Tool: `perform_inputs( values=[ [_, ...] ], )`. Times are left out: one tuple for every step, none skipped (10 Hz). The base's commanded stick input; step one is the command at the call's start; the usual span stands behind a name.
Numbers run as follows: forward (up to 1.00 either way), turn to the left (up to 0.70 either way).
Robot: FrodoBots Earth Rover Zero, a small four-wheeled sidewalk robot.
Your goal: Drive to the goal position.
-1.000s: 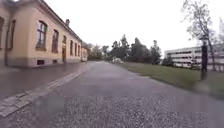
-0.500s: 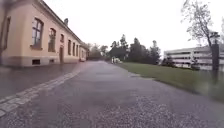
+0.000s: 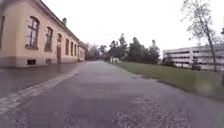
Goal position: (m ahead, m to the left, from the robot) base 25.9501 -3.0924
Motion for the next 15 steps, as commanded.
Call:
perform_inputs(
  values=[
    [1.00, 0.10],
    [1.00, 0.00],
    [1.00, 0.00],
    [1.00, 0.00],
    [1.00, 0.00],
    [1.00, 0.00],
    [1.00, 0.00],
    [1.00, 0.00],
    [1.00, 0.00],
    [1.00, 0.00],
    [1.00, 0.00],
    [1.00, 0.00],
    [1.00, 0.00],
    [1.00, 0.00],
    [1.00, 0.00]
  ],
)
